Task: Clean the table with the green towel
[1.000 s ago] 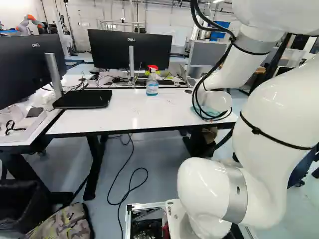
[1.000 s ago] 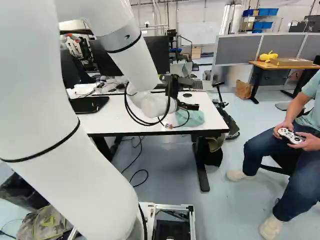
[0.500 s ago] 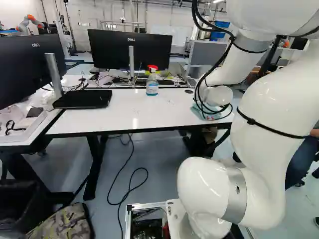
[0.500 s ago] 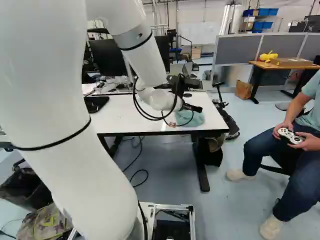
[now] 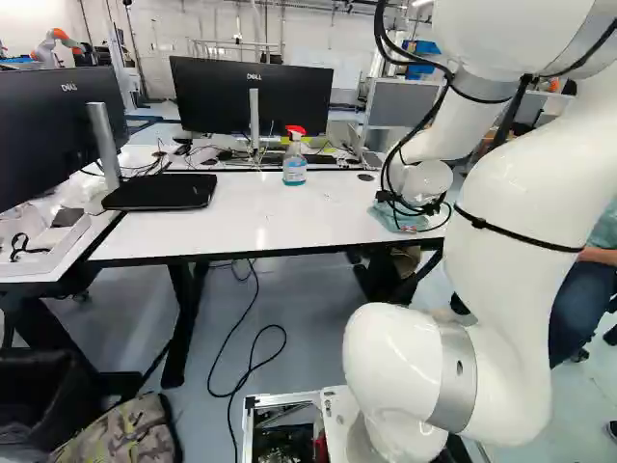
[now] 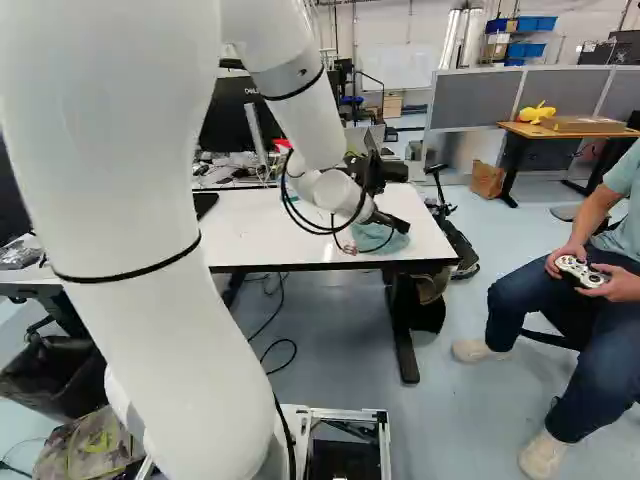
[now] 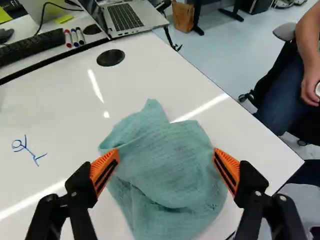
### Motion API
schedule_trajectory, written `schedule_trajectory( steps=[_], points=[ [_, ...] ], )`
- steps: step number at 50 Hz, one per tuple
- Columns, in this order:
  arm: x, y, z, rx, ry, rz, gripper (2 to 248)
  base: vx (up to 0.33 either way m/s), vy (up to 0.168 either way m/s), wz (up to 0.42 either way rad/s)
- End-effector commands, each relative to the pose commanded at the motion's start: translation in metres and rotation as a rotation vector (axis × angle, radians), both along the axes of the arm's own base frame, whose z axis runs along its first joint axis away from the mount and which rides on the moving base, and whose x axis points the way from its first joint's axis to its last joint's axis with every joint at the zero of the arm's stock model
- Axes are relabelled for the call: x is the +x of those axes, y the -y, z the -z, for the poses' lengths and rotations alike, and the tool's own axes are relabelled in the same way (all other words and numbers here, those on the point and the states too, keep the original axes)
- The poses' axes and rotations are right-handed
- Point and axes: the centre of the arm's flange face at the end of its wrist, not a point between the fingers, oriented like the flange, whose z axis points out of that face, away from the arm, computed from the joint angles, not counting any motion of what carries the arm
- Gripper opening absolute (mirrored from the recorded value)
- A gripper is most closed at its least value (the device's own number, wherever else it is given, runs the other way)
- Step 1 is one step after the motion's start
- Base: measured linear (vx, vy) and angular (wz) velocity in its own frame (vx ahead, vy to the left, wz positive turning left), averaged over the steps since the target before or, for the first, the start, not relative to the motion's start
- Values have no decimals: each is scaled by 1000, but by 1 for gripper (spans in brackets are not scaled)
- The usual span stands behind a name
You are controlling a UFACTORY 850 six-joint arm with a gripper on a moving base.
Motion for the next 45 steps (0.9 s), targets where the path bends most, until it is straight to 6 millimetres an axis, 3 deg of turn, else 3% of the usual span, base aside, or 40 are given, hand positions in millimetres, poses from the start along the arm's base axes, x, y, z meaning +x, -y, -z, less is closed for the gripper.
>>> schedule_trajectory(
  steps=[25, 45],
  points=[
    [22, 27, 2, 1, 0, 29, 247, 0, 0, 0],
    [32, 28, 5, 15, -25, 20, 247, 0, 0, 0]
  ],
)
